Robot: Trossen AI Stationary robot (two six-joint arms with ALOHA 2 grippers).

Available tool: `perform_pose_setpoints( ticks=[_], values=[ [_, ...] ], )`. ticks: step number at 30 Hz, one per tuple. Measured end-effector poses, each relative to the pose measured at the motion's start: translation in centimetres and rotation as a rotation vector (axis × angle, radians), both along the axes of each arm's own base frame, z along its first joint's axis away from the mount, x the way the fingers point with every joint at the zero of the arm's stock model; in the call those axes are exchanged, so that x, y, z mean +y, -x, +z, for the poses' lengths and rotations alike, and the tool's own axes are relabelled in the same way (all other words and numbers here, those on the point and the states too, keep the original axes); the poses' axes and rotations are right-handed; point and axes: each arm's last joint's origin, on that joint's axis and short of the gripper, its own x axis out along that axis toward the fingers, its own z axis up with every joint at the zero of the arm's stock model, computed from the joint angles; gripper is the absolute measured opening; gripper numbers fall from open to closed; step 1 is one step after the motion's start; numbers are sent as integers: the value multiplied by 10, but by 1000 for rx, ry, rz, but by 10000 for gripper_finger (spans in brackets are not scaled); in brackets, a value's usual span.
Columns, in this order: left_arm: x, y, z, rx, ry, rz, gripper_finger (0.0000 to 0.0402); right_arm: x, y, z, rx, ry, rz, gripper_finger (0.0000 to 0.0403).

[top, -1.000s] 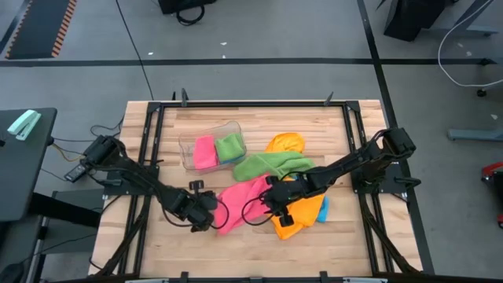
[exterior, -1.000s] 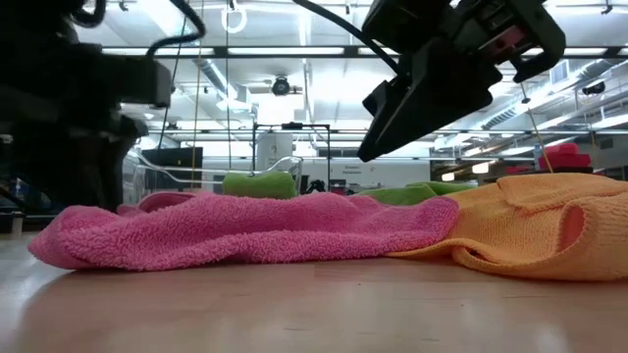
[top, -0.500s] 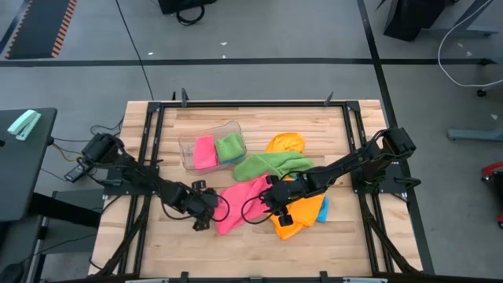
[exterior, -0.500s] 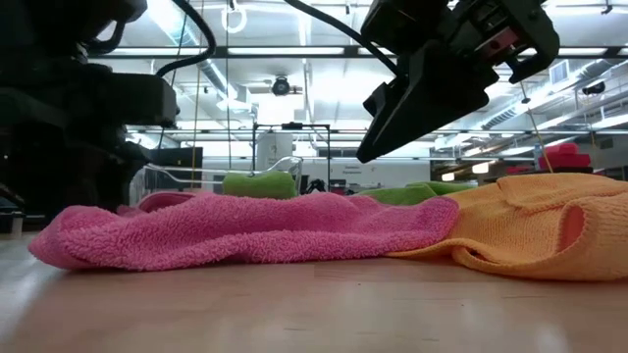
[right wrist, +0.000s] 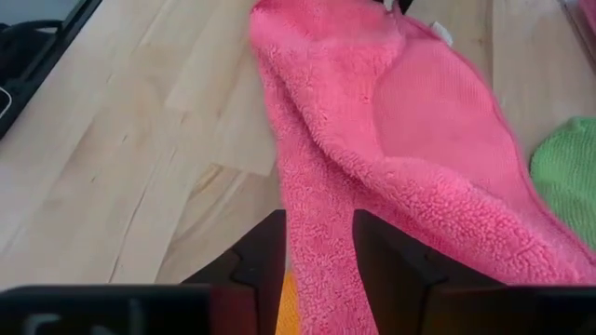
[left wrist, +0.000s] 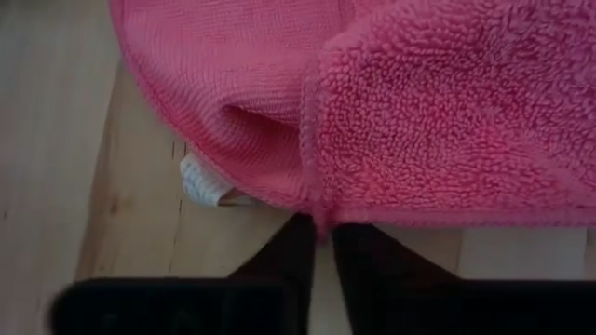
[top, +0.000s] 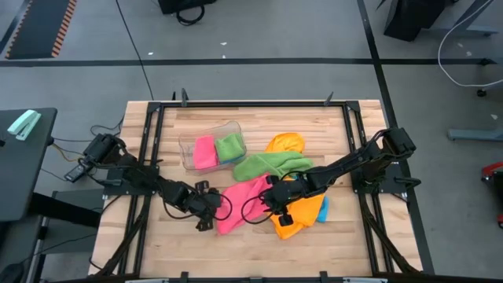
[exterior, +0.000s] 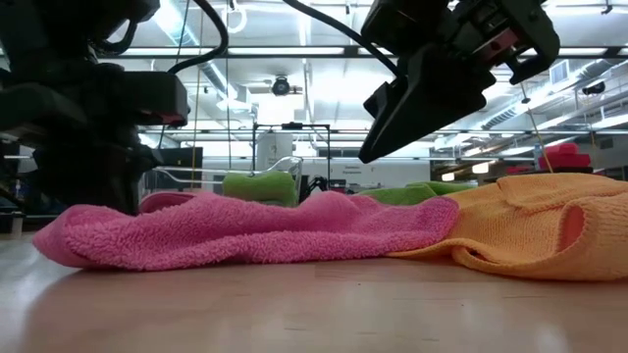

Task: Fold microfiber towels
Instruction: Fold the pink microfiber towel

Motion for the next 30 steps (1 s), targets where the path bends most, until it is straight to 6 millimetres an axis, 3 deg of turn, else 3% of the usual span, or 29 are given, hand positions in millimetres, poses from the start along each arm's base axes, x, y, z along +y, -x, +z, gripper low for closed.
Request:
perform_pose_setpoints(
  ticks=[2,6,16,21,30],
  values=[
    [0,0,0,0,-2,-4,12,0,0,0,2,1,0,129],
    [0,2,7,21,-15,-14,12,0,0,0,2,6,5,125],
    [0,6,51,60,2,-48,6,-1,-2,-20,70,61,-25,124],
    [-2,7,58,117,48,-83,12,0,-5,-42,127,82,-22,124],
    [-2,7,70,170,24,-104,7,-4,-5,-45,153,84,-48,120]
  ],
)
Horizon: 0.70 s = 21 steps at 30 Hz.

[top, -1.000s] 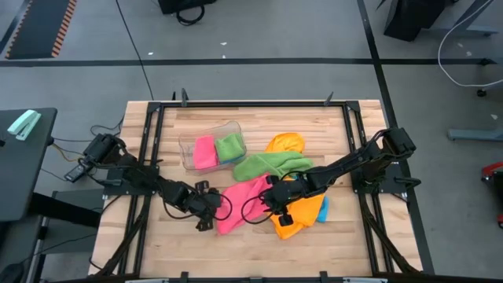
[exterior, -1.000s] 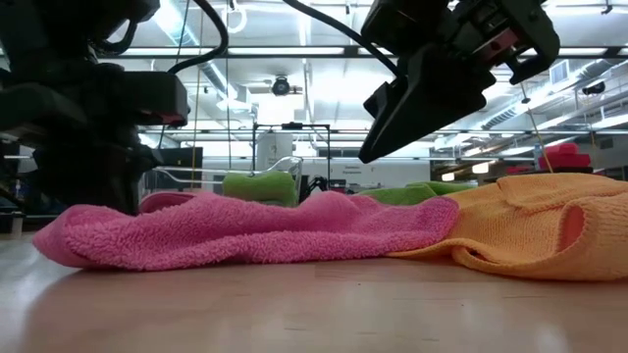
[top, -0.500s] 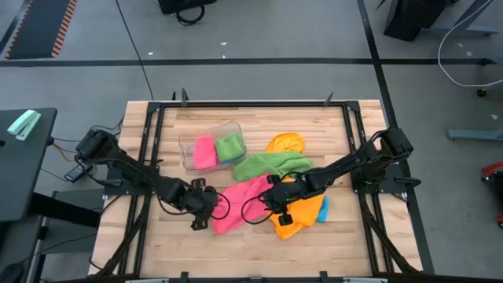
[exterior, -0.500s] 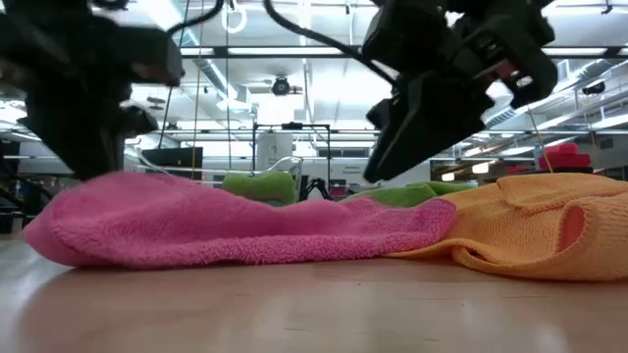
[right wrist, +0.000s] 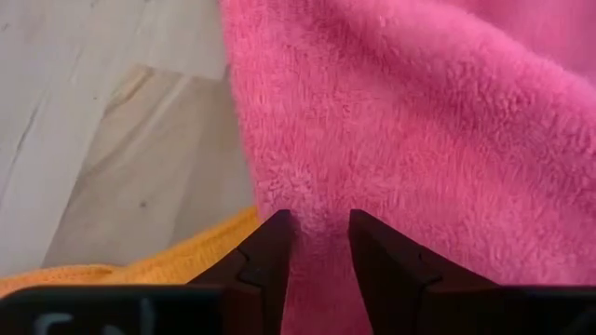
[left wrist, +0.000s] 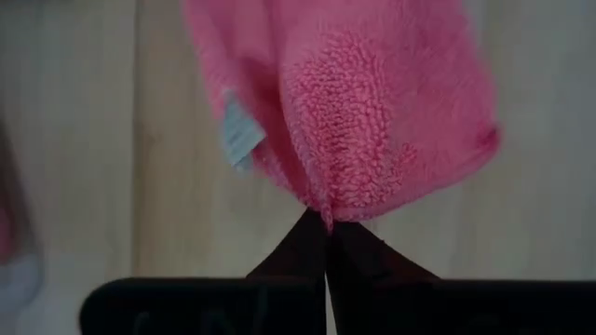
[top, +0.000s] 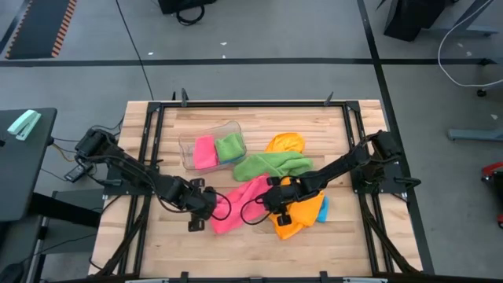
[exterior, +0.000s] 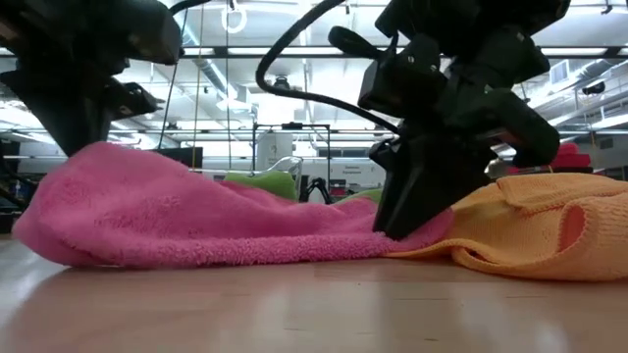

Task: Fold microfiber towels
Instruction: Fold the pink microfiber towel

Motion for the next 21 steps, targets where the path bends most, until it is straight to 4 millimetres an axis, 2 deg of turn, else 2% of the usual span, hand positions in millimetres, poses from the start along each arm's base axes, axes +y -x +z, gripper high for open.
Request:
perform_pose_setpoints(
  ticks=[10,16,21],
  values=[
    [5,8,-3,79,-78,5,6,-1,1,-1,21,-11,-24,118],
    [8,12,-25,35,-77,18,15,-1,2,-1,32,-32,-58,117],
    [13,14,-30,19,-150,45,5,-1,2,-1,32,-34,-61,117]
  ],
)
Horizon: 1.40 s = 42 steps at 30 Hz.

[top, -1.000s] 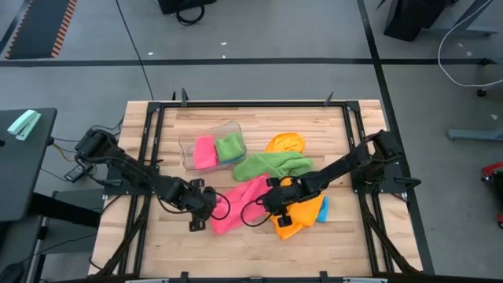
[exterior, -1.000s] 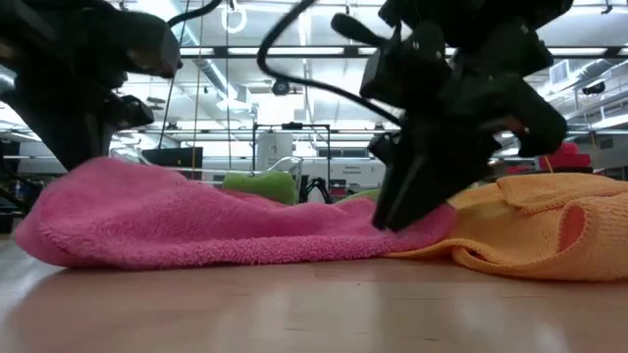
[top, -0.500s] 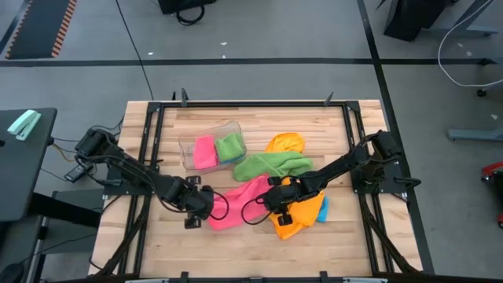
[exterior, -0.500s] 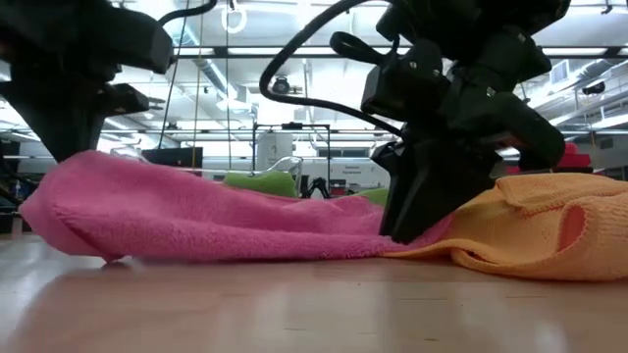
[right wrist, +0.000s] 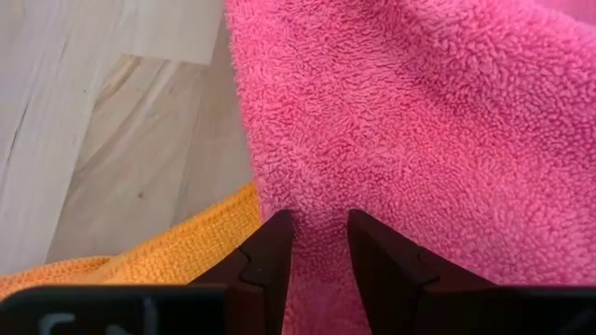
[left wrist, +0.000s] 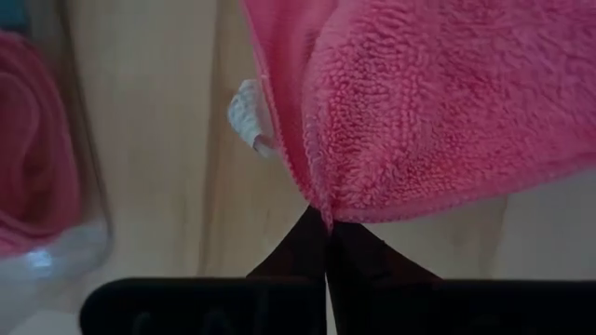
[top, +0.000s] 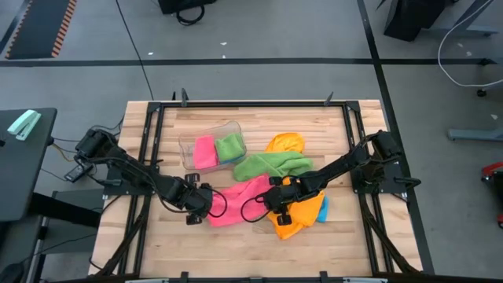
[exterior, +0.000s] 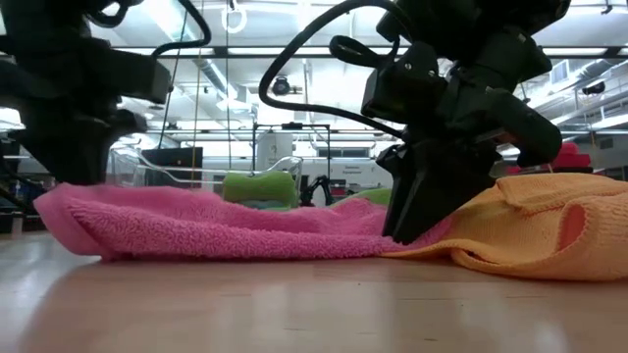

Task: Fold microfiber towels
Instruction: Fold the pink microfiber towel

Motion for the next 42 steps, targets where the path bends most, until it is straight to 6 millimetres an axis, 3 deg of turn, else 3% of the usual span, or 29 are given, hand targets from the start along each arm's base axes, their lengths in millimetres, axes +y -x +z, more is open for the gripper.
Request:
perform_pose_setpoints(
  ticks=[7,15,24,27,33,42],
  values=[
    [4,7,-15,4,-12,3,32,0,0,0,0,-3,-4,117],
    [7,12,-20,16,-30,23,16,0,0,0,-1,-3,-4,117],
    [10,20,-8,178,-91,31,105,0,0,0,-2,-10,-13,117],
    [1,15,-3,144,-26,-41,117,0,0,0,-3,-11,-14,117],
    [-20,6,-5,10,-1,-207,107,0,-1,1,-10,-11,-11,117],
    [-24,1,-18,11,-2,-136,82,1,-2,2,-26,-15,-10,117]
  ],
)
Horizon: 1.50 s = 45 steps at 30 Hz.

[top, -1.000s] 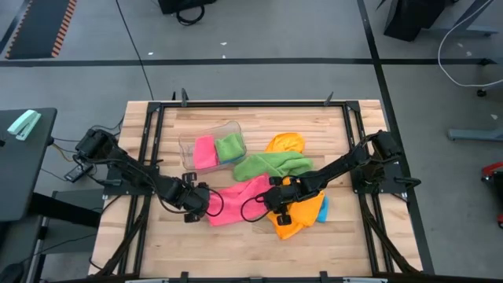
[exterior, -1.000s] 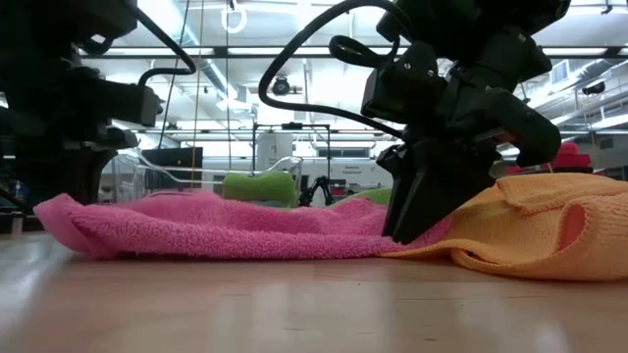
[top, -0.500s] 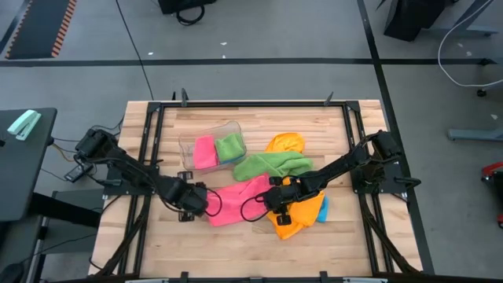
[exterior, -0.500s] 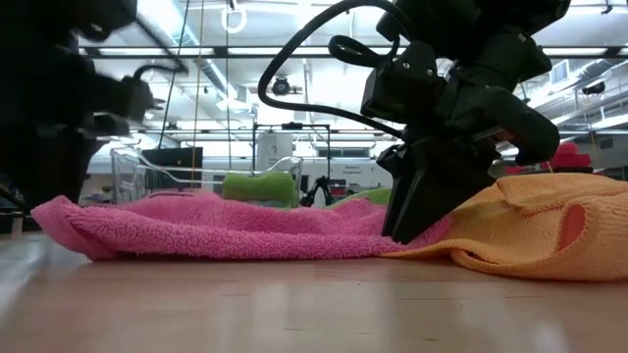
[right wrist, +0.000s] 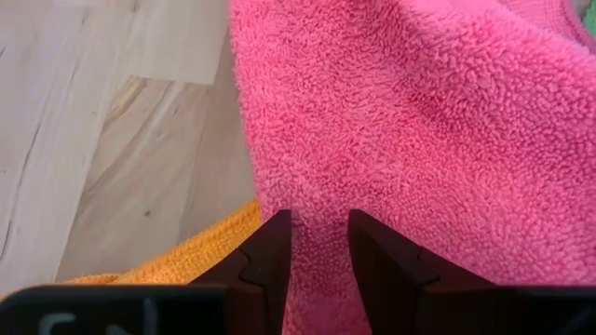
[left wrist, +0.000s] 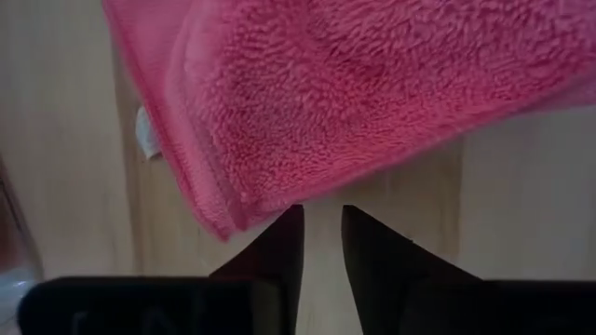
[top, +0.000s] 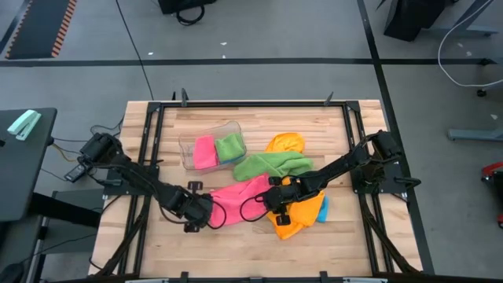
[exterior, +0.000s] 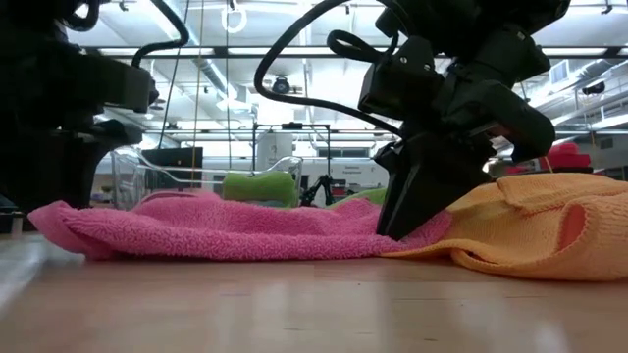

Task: Fold microfiber towels
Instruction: Fold the pink microfiber towel

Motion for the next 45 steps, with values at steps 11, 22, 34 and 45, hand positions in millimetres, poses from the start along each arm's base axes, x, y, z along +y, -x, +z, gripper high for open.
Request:
perform_pose_setpoints(
  ticks=[11,22,34,45],
  values=[
    [-8,-1,0,29,122,-93,41,0,0,0,-3,0,2,117],
    [-5,-5,-2,-59,-91,-161,30,0,0,0,-3,0,2,117],
    [-8,-7,-18,7,-167,-275,86,0,0,0,-4,-1,2,117],
    [-10,-7,-18,-6,-193,-332,56,1,0,0,-6,-2,0,117]
  ],
)
